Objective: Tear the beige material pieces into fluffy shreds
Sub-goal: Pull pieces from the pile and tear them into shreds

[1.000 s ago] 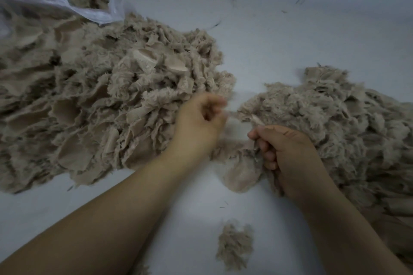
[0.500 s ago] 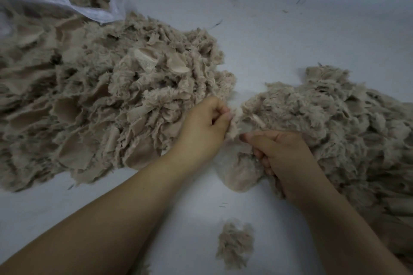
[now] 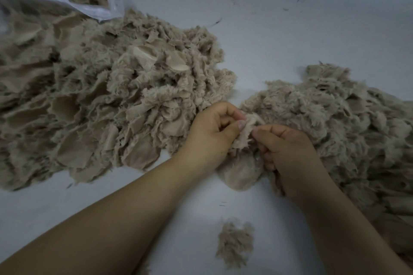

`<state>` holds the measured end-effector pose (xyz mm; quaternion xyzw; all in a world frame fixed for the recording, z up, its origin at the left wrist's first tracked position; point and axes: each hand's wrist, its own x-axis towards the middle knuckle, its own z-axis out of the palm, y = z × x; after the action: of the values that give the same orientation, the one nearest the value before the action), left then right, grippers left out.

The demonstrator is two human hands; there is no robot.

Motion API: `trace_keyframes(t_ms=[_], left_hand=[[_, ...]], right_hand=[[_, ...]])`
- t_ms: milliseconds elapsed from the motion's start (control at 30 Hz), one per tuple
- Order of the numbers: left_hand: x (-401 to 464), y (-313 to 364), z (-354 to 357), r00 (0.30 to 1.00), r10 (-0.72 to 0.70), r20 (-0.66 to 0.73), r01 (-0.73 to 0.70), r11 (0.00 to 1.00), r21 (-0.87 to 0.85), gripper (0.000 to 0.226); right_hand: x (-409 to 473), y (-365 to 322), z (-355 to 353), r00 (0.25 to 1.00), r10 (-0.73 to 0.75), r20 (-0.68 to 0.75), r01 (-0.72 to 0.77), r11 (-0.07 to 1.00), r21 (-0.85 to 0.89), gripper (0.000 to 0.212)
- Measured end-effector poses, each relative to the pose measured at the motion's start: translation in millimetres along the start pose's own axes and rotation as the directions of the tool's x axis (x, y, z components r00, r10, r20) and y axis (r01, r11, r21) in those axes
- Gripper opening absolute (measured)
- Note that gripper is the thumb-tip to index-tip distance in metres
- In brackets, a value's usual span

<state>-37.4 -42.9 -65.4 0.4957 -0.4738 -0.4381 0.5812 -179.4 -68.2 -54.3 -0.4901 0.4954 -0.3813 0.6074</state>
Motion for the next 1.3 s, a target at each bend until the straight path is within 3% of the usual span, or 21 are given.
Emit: trace_keyframes(t_ms=[200,367,500,600,733,900,967,1133,1200,1300], left_hand=[[-2.1,2.1,1.5,0.998,0.061,0.028,-0.064,0.988,0.137,0.024],[-2.2,0.6,-0.1,0.994,0.028,0.103,-0.046,0.982,0.183,0.029],[2.0,-0.3,-4.0,0.987,-0.124,0.1,0.12,0.992,0.045,0.016],[5.1,-0.2,-8.8,0.974,-0.214,0.078,0.22,0.973,-0.067,0.026],[6.3,0.5,-9.0,0.973,-0.221,0.065,0.229,0.962,-0.15,0.031],[5.9,4.2,-2.6,0.979,-0.164,0.119,0.173,0.982,-0.076,0.028],[7.7,3.1,0.9,0.984,-0.169,0.061,0.172,0.983,-0.056,0.021],[11.3,-0.2,-1.4,0.966,-0.232,-0.115,0.207,0.959,-0.193,0.034],[12.2,2.3,-6.8,0.964,-0.26,-0.052,0.242,0.944,-0.227,0.037],[11.1,4.3,-13.6,0.952,-0.27,0.142,0.278,0.96,-0.044,0.042]], right_hand=[[-4.9,-2.0,1.9,1.0,-0.012,0.004,0.012,0.999,0.038,0.034],[-7.4,-5.8,2.8,0.999,-0.021,0.044,0.017,0.997,0.079,0.02],[-7.6,-8.2,0.9,0.995,-0.024,0.095,0.012,0.992,0.126,0.023],[-5.8,-8.0,0.0,0.997,0.009,0.082,-0.02,0.989,0.146,0.025],[-2.6,-5.4,-0.2,0.998,0.025,0.051,-0.032,0.991,0.129,0.033],[-4.6,-4.1,0.4,0.995,-0.017,0.097,0.012,0.999,0.053,0.03],[-4.1,-2.9,0.5,0.995,-0.032,0.099,0.029,0.999,0.026,0.026],[1.0,1.1,-3.1,1.0,-0.002,0.024,0.001,0.998,0.068,0.038],[2.4,1.6,-3.7,1.0,0.007,0.016,-0.008,0.996,0.089,0.039],[3.0,1.2,-3.9,1.0,0.002,0.021,-0.004,0.995,0.1,0.04]])
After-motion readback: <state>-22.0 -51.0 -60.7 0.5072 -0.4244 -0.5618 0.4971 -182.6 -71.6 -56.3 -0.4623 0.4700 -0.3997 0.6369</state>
